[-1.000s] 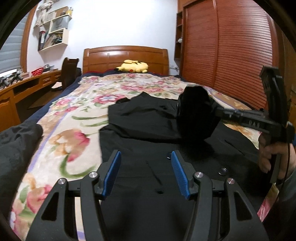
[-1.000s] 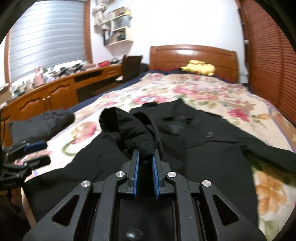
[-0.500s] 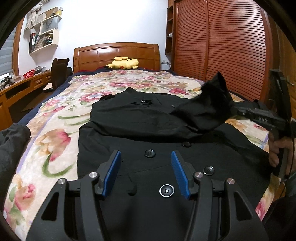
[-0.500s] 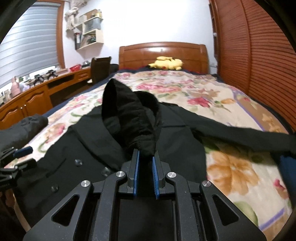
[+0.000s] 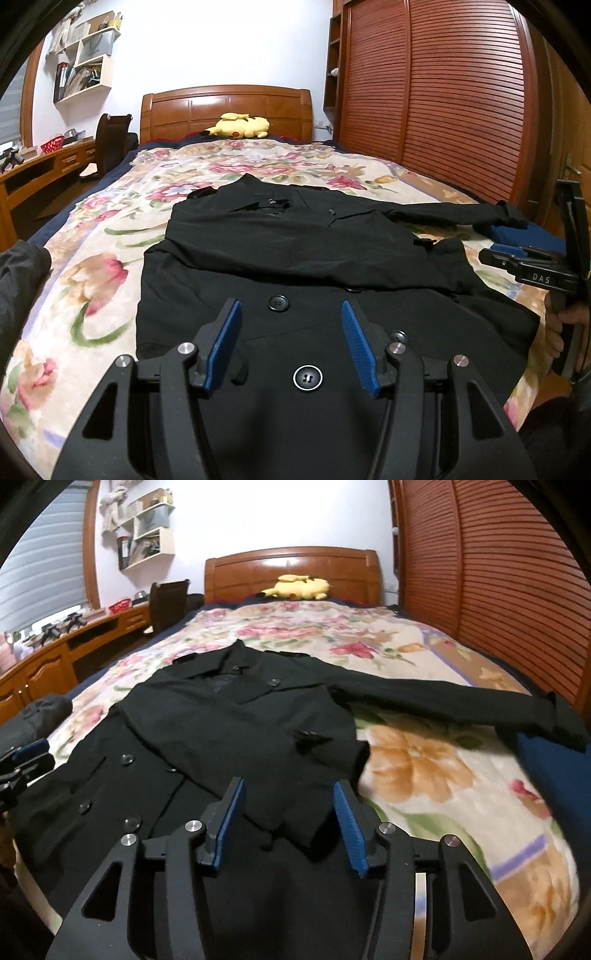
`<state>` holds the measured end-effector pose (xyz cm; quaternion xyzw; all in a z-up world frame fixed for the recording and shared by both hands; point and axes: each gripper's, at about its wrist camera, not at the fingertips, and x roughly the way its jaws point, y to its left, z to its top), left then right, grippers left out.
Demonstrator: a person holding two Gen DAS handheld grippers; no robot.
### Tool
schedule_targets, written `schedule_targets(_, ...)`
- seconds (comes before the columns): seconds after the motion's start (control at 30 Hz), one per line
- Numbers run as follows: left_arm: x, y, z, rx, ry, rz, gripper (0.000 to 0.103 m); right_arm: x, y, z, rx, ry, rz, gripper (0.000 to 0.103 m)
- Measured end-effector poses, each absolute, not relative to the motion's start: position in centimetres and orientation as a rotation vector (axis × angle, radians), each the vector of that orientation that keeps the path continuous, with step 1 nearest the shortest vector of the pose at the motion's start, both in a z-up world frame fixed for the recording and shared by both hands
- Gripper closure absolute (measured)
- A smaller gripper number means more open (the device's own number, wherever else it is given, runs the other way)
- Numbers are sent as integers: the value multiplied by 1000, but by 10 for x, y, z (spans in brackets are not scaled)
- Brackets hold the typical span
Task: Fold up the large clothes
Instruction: 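Move the right tool to the other sleeve cuff and close on it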
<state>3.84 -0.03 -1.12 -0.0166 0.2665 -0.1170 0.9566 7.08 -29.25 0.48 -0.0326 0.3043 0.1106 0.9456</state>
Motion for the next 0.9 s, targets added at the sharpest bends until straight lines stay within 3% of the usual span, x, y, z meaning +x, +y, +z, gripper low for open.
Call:
schedule_targets(0.53, 52, -20, -9, -15, 525, -272, 48, 65, -316, 21, -253, 641, 158, 49)
schedule_targets(0.7, 57, -31, -9, -10, 533, -292, 48, 76, -343, 33, -263, 651, 129, 31)
schedule_targets(0.9, 59, -42, -9, -1, 532, -314, 48, 93, -385, 43, -258, 677, 103, 30)
